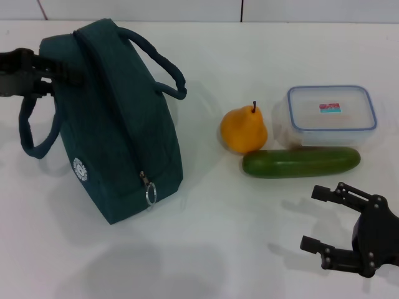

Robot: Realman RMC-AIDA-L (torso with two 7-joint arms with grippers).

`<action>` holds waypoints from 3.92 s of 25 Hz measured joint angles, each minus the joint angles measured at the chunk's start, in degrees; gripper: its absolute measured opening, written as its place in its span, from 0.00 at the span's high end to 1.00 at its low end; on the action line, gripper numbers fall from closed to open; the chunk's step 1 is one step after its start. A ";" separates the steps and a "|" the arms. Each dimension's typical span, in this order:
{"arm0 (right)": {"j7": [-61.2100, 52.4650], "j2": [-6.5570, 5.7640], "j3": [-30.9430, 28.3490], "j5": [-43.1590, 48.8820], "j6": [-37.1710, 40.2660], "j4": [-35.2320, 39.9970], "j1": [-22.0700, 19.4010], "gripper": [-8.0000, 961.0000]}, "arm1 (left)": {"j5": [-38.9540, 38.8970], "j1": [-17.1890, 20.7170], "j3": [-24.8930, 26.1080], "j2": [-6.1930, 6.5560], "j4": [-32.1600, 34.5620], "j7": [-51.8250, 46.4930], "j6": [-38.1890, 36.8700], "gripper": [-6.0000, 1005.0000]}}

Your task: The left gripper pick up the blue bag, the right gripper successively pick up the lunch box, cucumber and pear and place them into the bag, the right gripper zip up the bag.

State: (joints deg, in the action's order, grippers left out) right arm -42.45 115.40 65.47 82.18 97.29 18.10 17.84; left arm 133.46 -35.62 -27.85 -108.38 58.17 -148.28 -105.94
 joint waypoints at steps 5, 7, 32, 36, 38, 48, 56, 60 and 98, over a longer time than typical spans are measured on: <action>0.00 0.00 0.00 0.00 0.00 -0.04 0.00 0.12 | -0.58 0.18 0.09 0.31 0.01 0.58 0.22 0.40; 0.00 0.00 0.00 0.00 0.00 -0.05 0.00 0.12 | -1.57 0.33 0.12 0.27 0.02 0.87 0.22 0.48; -19.64 0.00 0.00 -25.86 2.30 -8.33 -0.08 0.12 | -8.78 0.07 -0.26 0.25 -0.73 -1.66 -5.20 0.95; -30.69 0.00 0.00 -35.72 1.06 -12.81 -0.02 0.12 | -9.35 -0.61 -0.84 0.12 -1.43 -1.64 -5.70 0.95; -36.10 0.00 0.00 -39.14 -0.52 -14.22 0.06 0.12 | -10.01 -0.86 -1.69 0.07 -1.51 -1.62 -5.71 0.95; -55.22 0.32 0.36 -42.62 -16.08 -15.45 1.72 0.12 | -10.40 -1.79 -2.47 -0.08 -1.50 -1.35 -5.47 0.95; -57.16 0.68 1.97 -42.26 -23.30 -15.70 5.71 0.12 | -10.42 -1.94 -2.47 -0.07 -1.48 -1.14 -4.79 0.95; -58.45 0.83 2.19 -42.27 -26.89 -15.75 7.92 0.12 | -10.42 -2.02 -2.47 -0.08 -1.48 -0.94 -4.54 0.95; -58.00 0.79 5.80 -42.36 -32.84 -14.36 13.51 0.84 | -10.42 -3.23 -2.55 -0.07 -1.48 0.01 -3.88 0.95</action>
State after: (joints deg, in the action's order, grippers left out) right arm -100.45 116.19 71.28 39.81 64.45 3.74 31.35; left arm 123.04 -38.85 -30.41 -108.45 56.69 -148.27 -109.82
